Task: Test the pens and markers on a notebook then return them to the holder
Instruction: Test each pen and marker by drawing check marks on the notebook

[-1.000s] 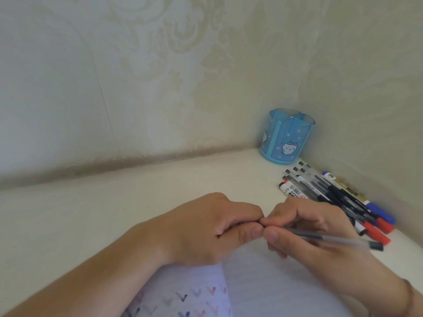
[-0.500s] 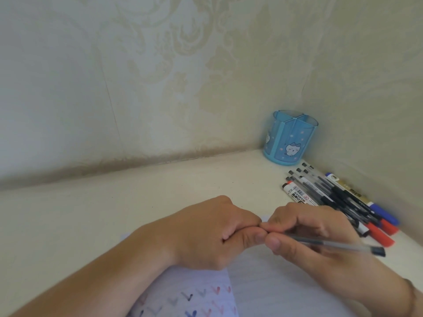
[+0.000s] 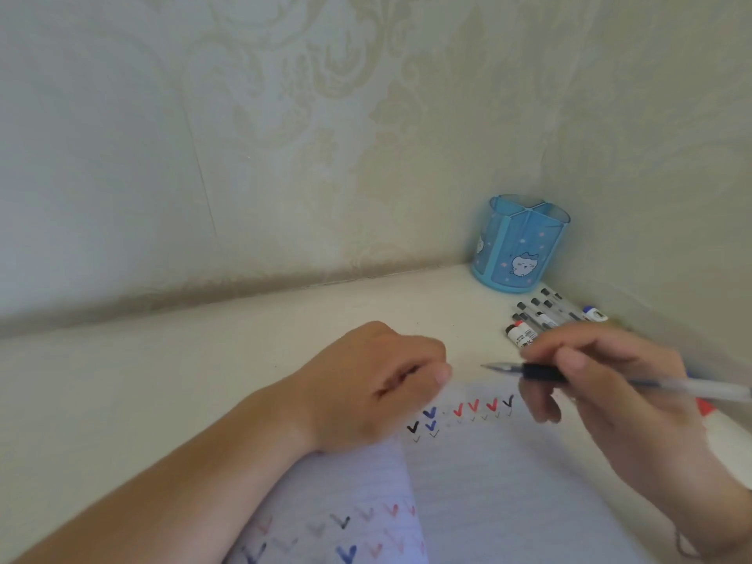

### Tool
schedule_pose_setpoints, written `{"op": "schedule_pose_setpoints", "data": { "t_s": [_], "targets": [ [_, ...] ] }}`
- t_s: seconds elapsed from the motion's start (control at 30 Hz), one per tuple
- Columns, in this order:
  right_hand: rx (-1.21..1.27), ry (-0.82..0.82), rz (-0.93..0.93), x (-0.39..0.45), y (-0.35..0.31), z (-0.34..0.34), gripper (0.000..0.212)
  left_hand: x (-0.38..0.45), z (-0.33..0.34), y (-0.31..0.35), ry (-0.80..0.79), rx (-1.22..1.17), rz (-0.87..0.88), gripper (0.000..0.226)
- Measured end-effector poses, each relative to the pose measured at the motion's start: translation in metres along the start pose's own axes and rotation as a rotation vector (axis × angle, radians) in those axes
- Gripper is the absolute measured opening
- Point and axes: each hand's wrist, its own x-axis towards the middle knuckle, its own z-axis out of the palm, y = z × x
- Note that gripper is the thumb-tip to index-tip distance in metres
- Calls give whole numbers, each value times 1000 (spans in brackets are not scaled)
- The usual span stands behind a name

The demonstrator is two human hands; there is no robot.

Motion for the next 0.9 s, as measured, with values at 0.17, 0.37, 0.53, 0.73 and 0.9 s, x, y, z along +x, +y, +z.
{"op": "schedule_pose_setpoints", "data": {
  "t_s": [0.17, 0.37, 0.53, 0.73, 0.9],
  "targets": [
    [-77, 62, 265, 0, 14, 10, 42, 1, 2, -5, 60, -93, -63, 23],
    [-259, 15, 362, -1, 18, 19, 32, 3, 2, -6, 105, -129, -8, 33],
    [-388, 3, 343, 0, 21, 24, 41, 4, 2, -9, 115, -130, -1, 24],
    [-412, -34, 332, 0, 25, 23, 37, 5, 2, -8, 45, -96, -58, 33],
    [-421, -67, 325, 0, 27, 21, 38, 5, 6, -11, 23, 46, -24, 37]
  ]
}}
